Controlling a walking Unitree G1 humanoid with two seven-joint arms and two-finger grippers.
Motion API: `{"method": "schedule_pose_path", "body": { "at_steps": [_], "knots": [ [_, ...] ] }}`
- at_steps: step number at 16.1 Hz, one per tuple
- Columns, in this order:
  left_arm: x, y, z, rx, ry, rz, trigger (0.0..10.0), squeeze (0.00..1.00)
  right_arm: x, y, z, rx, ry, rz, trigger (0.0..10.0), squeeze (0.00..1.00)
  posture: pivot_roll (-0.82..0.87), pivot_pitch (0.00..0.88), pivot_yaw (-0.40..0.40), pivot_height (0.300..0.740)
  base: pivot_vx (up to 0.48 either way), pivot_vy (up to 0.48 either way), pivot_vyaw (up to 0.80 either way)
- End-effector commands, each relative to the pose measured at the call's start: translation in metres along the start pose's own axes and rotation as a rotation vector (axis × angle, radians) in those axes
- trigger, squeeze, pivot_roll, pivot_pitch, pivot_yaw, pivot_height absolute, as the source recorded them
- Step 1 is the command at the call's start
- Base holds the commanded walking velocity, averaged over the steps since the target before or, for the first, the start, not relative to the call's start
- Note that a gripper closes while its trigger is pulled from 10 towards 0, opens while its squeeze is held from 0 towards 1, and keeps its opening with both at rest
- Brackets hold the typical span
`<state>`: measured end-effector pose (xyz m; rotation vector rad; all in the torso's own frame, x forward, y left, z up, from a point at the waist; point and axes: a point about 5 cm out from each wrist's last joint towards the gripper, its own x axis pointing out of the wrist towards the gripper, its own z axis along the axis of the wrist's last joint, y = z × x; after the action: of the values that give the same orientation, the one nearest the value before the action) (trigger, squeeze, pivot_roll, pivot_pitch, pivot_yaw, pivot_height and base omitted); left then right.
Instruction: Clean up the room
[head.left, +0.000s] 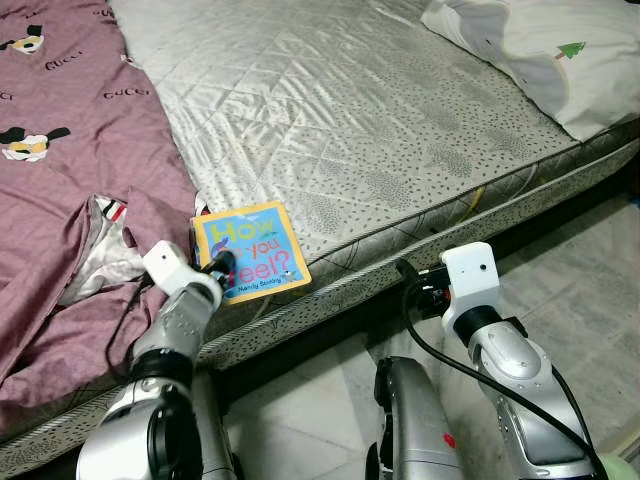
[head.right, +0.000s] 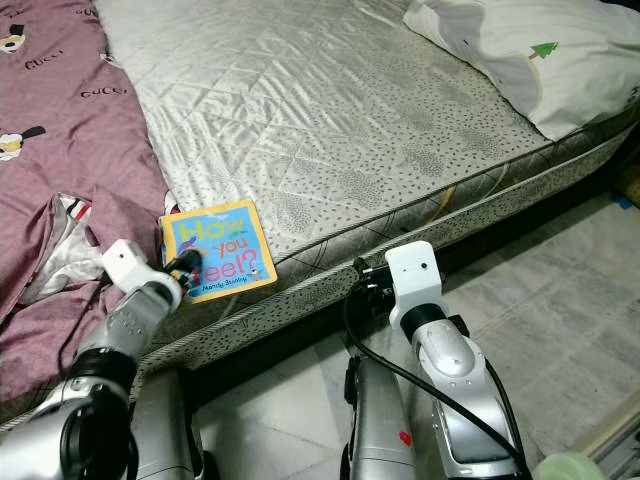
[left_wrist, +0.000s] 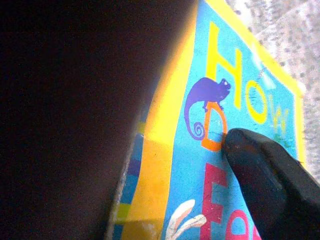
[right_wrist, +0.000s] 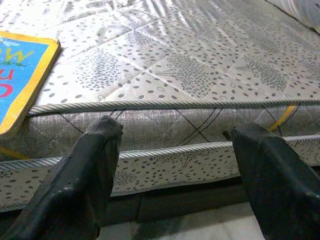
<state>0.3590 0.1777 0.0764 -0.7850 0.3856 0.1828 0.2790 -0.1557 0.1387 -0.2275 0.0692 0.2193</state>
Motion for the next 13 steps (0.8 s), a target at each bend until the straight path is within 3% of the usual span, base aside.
{"method": "schedule_pose_path", "body": {
  "at_steps": [1, 3, 5, 9, 13],
  "knots": [
    [0.002, -0.003, -0.005, -0.050, 0.018, -0.004, 4.2, 0.00, 0.001, -0.002, -0.001, -0.007, 0.001, -0.008, 10.0, 0.00, -0.15, 0.142, 0.010, 0.510, 0.000, 0.000, 0.00],
    [0.004, -0.008, 0.002, -0.095, -0.026, 0.021, 10.0, 0.00, 0.000, -0.003, -0.001, -0.014, -0.002, -0.016, 10.0, 0.00, -0.15, 0.141, 0.012, 0.510, 0.000, 0.000, 0.00],
    [0.005, -0.016, -0.001, -0.080, -0.008, -0.010, 10.0, 0.00, 0.000, -0.004, -0.001, -0.018, -0.004, -0.020, 10.0, 0.00, -0.16, 0.139, 0.014, 0.510, 0.000, 0.000, 0.00],
    [0.006, -0.010, 0.014, -0.201, -0.114, 0.033, 10.0, 0.00, 0.001, -0.004, -0.002, -0.032, -0.010, -0.023, 10.0, 0.00, -0.15, 0.134, 0.012, 0.510, 0.000, 0.000, 0.00],
    [0.007, -0.019, 0.027, -0.190, -0.155, 0.011, 10.0, 0.00, 0.002, -0.004, -0.001, -0.035, -0.016, -0.028, 10.0, 0.00, -0.15, 0.131, 0.014, 0.510, 0.000, 0.000, 0.00]
  ]
}}
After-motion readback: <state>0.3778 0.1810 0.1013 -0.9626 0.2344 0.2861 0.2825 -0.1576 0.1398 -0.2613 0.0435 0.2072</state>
